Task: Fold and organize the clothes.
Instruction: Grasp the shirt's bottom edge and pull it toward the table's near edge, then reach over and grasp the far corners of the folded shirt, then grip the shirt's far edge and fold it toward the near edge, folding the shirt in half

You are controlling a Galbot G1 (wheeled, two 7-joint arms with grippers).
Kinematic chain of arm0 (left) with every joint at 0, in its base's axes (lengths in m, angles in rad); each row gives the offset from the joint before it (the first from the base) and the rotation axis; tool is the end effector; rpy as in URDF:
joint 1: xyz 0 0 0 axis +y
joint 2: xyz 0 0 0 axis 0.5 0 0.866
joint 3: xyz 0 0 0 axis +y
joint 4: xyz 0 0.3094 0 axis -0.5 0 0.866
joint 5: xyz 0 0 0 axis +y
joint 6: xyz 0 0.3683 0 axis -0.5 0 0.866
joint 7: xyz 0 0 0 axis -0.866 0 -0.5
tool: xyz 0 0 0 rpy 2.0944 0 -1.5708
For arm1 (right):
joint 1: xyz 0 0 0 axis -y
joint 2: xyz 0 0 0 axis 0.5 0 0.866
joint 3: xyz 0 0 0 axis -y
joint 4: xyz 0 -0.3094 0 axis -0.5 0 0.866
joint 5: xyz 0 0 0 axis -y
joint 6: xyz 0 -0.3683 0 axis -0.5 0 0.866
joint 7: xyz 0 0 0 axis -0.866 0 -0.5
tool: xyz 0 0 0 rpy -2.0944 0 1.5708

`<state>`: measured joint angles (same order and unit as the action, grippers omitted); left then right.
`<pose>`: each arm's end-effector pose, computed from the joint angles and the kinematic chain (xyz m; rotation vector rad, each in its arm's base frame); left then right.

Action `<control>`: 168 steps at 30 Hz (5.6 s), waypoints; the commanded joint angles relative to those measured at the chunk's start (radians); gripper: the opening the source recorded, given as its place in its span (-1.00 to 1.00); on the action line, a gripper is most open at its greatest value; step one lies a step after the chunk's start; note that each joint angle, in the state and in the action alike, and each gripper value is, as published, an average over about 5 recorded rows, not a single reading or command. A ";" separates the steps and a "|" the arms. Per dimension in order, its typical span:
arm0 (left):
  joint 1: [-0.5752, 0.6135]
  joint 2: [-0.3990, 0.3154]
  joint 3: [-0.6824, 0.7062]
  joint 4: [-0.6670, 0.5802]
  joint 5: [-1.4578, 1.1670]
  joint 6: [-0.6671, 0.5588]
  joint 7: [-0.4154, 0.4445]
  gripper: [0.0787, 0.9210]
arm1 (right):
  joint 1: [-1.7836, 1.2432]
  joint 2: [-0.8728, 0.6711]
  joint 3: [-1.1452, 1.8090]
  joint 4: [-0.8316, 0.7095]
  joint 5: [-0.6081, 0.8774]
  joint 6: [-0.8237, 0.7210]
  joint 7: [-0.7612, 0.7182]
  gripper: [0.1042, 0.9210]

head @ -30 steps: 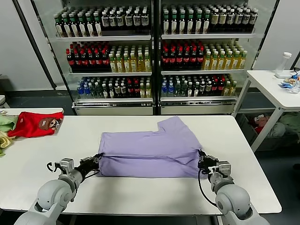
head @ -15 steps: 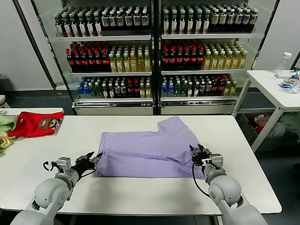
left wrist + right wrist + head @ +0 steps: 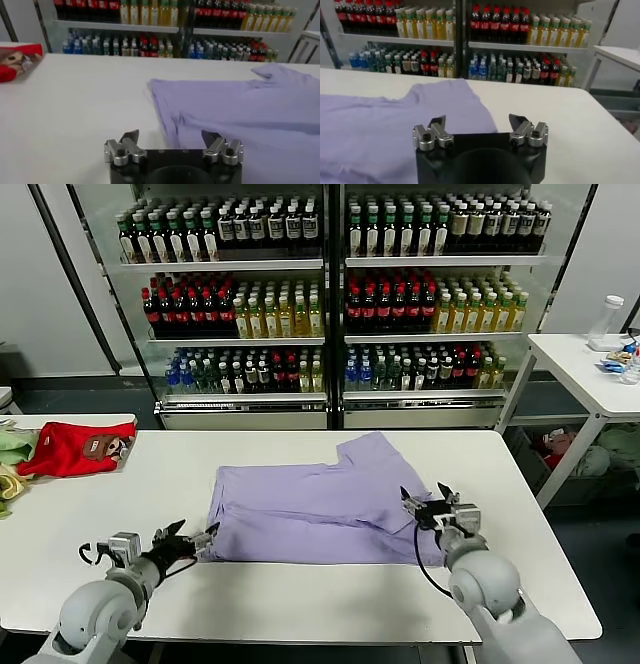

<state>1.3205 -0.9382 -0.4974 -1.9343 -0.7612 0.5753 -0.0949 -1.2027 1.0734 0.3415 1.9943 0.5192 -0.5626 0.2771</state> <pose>0.2911 0.0982 -0.2366 -0.2383 -2.5467 0.0863 0.3002 -0.0220 -0.2170 0.1320 -2.7168 0.1010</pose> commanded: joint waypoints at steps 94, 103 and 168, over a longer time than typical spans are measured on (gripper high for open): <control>-0.355 0.074 0.111 0.298 0.066 -0.024 0.125 0.76 | 0.692 0.197 -0.245 -0.527 0.032 -0.017 -0.008 0.76; -0.408 0.056 0.149 0.401 0.077 0.002 0.182 0.77 | 0.738 0.303 -0.256 -0.748 -0.049 -0.016 -0.038 0.76; -0.306 0.060 0.084 0.312 0.025 -0.093 0.262 -0.99 | 0.545 0.206 -0.212 -0.499 0.001 0.023 -0.037 -0.97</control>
<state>0.9633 -0.9019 -0.3814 -1.5232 -0.6807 0.5284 0.1948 -0.5932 1.3451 0.1286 1.3247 0.4831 -0.5367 0.2313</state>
